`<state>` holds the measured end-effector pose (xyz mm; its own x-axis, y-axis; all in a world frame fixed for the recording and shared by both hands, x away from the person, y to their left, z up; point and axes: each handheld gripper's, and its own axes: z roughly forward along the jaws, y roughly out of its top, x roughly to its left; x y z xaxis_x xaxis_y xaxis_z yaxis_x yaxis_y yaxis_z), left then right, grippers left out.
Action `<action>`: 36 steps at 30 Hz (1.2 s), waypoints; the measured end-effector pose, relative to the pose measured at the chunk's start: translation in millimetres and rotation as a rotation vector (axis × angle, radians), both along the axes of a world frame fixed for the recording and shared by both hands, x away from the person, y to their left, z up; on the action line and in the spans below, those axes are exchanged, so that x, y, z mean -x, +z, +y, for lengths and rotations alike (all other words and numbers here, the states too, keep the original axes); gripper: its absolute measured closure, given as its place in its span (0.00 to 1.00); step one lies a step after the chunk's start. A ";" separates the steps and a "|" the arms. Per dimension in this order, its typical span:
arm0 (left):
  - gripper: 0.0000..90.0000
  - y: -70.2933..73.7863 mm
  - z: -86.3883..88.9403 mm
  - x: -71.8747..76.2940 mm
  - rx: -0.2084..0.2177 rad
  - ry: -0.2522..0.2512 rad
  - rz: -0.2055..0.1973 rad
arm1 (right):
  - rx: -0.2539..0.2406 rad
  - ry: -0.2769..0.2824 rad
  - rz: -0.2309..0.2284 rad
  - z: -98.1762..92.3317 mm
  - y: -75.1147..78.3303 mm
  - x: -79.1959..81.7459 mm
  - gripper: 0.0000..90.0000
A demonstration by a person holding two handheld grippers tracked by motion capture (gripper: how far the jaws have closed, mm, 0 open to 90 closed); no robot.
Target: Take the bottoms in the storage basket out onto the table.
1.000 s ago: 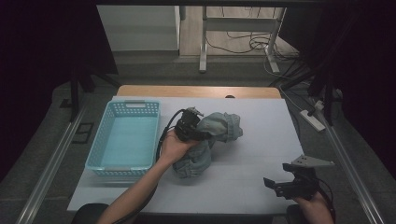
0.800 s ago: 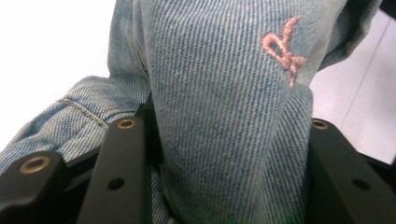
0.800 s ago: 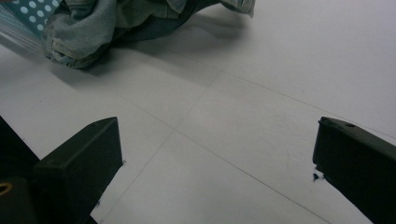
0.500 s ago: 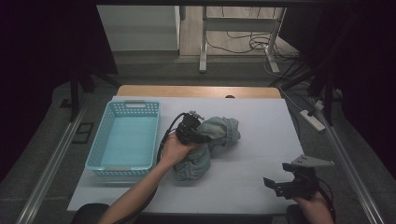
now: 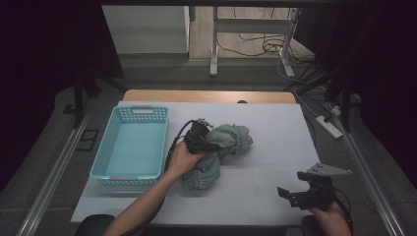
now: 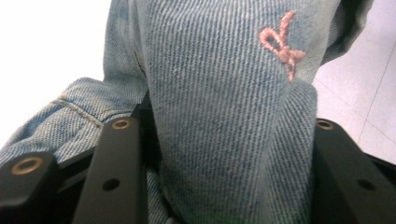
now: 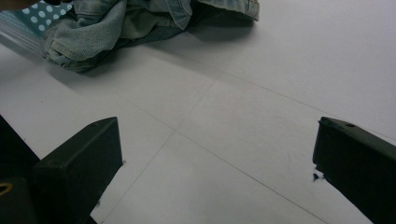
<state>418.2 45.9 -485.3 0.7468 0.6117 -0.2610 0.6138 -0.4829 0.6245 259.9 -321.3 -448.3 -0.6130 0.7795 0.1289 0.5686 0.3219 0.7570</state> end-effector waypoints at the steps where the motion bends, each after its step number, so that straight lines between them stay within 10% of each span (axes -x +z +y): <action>1: 0.58 -0.9 0.3 -0.4 0.001 0.005 0.003 | 0.000 0.001 0.000 0.0 0.0 -0.1 0.02; 10: 0.48 -8.1 -3.9 -0.3 -0.045 0.017 -0.015 | 0.000 0.008 0.004 0.3 -0.3 -1.0 0.02; 36: 0.15 -7.0 -2.6 -3.5 0.026 -0.020 0.023 | -0.002 0.013 0.007 -0.1 -0.5 -1.1 0.02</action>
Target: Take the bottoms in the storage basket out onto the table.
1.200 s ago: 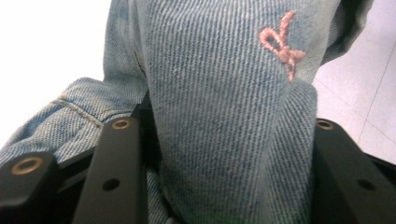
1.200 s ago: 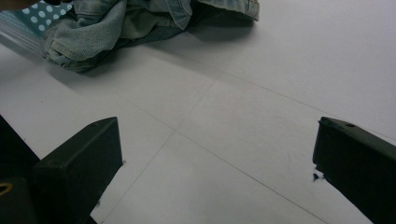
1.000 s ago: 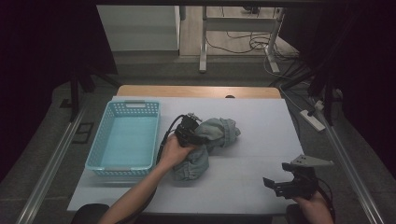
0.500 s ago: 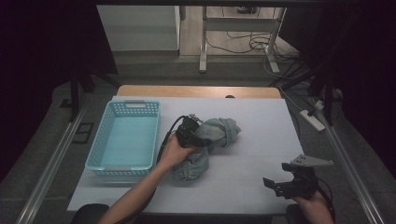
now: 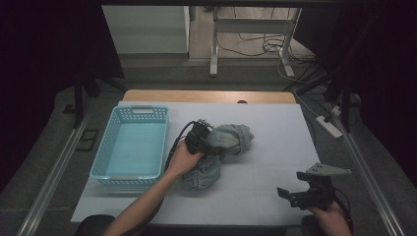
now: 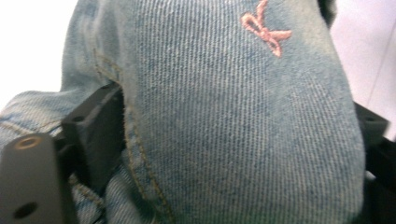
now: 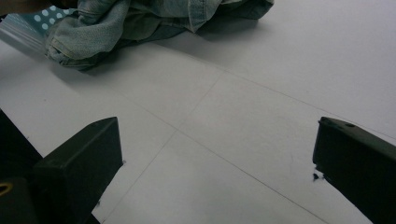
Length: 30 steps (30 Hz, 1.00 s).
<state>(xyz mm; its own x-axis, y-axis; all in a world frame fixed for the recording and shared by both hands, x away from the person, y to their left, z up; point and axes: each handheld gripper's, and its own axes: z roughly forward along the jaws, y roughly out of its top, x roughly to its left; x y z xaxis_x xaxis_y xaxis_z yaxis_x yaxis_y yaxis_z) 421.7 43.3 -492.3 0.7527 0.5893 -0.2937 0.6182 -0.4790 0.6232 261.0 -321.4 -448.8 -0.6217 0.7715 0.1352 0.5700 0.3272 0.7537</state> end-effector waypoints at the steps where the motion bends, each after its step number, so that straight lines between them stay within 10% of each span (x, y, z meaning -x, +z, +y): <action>1: 0.15 0.0 0.1 -0.1 0.004 -0.003 0.000 | 0.000 0.000 0.000 0.0 0.0 0.0 0.02; 30: 0.00 12.7 1.0 5.6 0.071 -0.098 -0.042 | -0.001 0.005 -0.001 0.2 0.1 0.3 0.02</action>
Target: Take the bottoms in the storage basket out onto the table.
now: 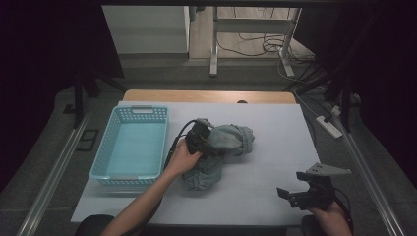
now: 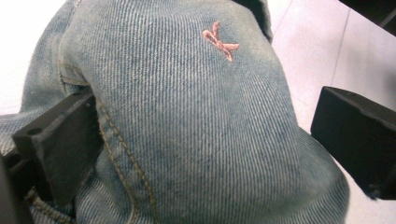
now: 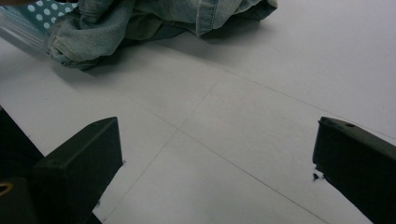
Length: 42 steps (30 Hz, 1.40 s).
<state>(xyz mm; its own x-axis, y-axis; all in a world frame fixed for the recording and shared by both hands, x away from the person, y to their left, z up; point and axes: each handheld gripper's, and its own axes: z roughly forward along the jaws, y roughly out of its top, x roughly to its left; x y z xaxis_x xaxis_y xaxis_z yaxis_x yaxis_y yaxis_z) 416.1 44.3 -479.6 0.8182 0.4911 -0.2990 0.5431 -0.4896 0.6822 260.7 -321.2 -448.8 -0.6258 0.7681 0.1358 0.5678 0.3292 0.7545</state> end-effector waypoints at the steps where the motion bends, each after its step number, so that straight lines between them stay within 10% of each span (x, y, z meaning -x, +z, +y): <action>1: 0.00 0.4 0.4 0.1 0.003 -0.003 0.000 | 0.000 0.000 0.000 0.0 0.0 0.0 0.02; 42: 0.00 16.1 18.1 8.7 0.094 -0.056 0.010 | 0.003 0.004 0.003 0.3 -0.1 -0.2 0.02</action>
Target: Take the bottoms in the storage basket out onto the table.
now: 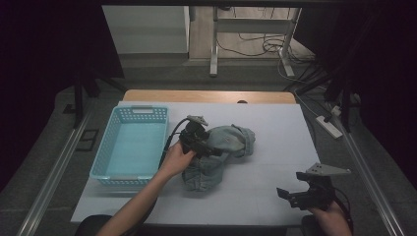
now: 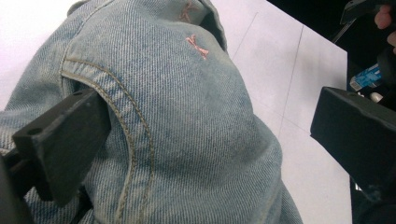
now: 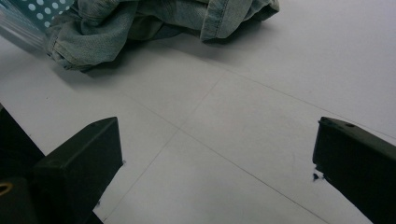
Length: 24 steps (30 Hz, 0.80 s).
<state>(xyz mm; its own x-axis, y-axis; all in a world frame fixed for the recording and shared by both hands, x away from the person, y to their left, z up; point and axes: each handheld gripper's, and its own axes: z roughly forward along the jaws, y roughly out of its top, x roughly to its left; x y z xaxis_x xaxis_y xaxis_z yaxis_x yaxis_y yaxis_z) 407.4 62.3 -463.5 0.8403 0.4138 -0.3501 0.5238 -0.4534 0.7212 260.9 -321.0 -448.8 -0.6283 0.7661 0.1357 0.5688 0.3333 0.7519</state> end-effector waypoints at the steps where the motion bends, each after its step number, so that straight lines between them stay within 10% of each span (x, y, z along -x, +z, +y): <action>1: 0.00 0.1 0.1 0.3 0.000 0.000 0.000 | 0.000 0.000 0.000 0.0 0.0 0.0 0.02; 24: 0.00 13.5 6.0 12.1 0.020 -0.004 -0.041 | -0.001 0.003 0.003 0.1 -0.1 -0.2 0.02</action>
<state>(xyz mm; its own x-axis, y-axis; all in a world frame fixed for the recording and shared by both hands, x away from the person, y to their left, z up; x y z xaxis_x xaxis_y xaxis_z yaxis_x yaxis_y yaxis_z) 395.3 68.4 -450.0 0.8556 0.4039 -0.3238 0.4921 -0.4405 0.7509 261.0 -320.9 -448.9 -0.6299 0.7644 0.1378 0.5699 0.3343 0.7506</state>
